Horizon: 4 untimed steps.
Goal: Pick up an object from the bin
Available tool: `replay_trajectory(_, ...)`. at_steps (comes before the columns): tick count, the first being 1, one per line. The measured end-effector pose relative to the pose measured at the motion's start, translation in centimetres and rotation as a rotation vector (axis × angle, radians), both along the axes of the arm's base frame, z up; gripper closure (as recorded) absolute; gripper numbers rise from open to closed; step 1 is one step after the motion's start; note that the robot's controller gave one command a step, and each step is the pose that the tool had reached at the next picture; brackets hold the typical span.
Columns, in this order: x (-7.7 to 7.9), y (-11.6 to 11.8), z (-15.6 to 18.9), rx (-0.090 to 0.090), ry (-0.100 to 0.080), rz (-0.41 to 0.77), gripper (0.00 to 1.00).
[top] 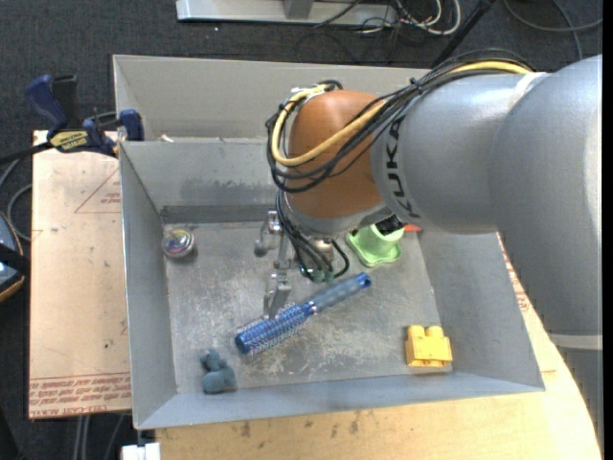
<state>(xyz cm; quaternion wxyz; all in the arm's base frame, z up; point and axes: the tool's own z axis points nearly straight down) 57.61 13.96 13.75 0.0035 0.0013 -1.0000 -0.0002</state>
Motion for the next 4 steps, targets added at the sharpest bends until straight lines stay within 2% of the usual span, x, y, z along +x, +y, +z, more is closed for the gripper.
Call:
replay_trajectory(1, -2.4, -2.9, -6.2, 0.005, -0.013, -0.297, 0.00)
replay_trajectory(2, -4.9, -10.7, -5.6, -0.001, -0.012, 0.013, 0.00)
replay_trajectory(3, -5.3, -16.4, -0.5, -0.002, -0.013, 0.140, 0.00)
replay_trajectory(4, -0.2, -19.6, -5.2, 0.003, -0.010, 0.400, 0.00)
